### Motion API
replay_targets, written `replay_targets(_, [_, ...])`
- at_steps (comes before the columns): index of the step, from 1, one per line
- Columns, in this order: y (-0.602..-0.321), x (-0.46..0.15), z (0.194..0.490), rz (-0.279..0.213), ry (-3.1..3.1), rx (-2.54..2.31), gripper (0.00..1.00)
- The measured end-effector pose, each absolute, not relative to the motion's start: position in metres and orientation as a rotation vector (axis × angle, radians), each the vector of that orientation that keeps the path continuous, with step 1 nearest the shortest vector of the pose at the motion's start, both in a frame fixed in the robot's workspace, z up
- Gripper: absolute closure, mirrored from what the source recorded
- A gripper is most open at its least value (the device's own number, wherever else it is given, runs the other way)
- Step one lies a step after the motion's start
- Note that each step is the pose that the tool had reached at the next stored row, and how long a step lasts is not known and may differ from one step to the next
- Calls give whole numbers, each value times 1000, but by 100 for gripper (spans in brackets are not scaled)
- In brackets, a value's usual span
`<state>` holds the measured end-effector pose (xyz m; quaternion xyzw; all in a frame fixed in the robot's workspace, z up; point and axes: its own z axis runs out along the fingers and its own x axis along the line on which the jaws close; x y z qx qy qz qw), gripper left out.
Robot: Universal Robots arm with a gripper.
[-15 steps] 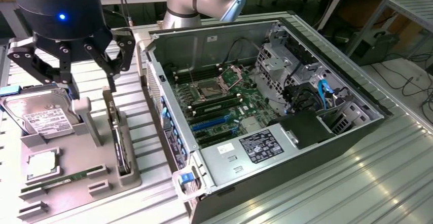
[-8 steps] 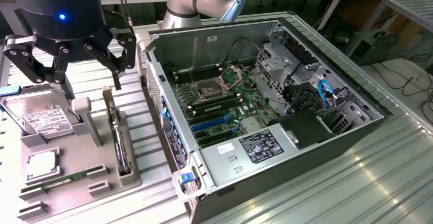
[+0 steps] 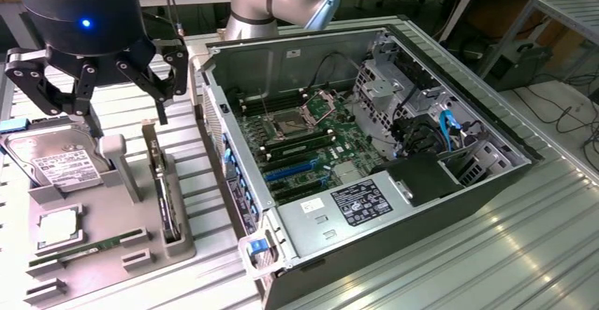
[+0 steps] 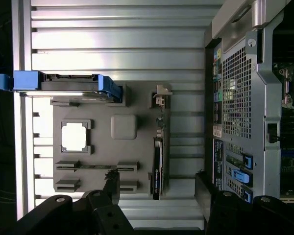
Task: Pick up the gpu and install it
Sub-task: 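Pick up the gpu and move the gpu toward the slot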
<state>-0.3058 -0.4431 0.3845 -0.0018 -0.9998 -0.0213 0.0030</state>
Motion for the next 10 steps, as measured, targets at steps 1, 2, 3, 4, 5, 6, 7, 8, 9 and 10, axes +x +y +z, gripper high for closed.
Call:
replay_targets(1, [-443,-306,384,-66,-3135,-1,28])
replay_targets(2, [-443,-306,383,-66,-3135,6,28])
replay_targets(3, [-443,-306,382,-66,-3135,17,28])
replay_targets(4, [-443,-306,381,-66,-3134,25,28])
replay_targets(5, [-443,-306,380,-66,-3134,30,28])
replay_targets(6, [-443,-306,379,-65,-3134,31,28])
replay_targets(7, [-443,-306,378,-65,-3134,31,28])
replay_targets(8, [-443,-306,376,-64,-3134,32,28])
replay_targets(9, [-443,-306,374,-64,-3134,32,28])
replay_targets(10, [-443,-306,374,-64,-3134,32,28])
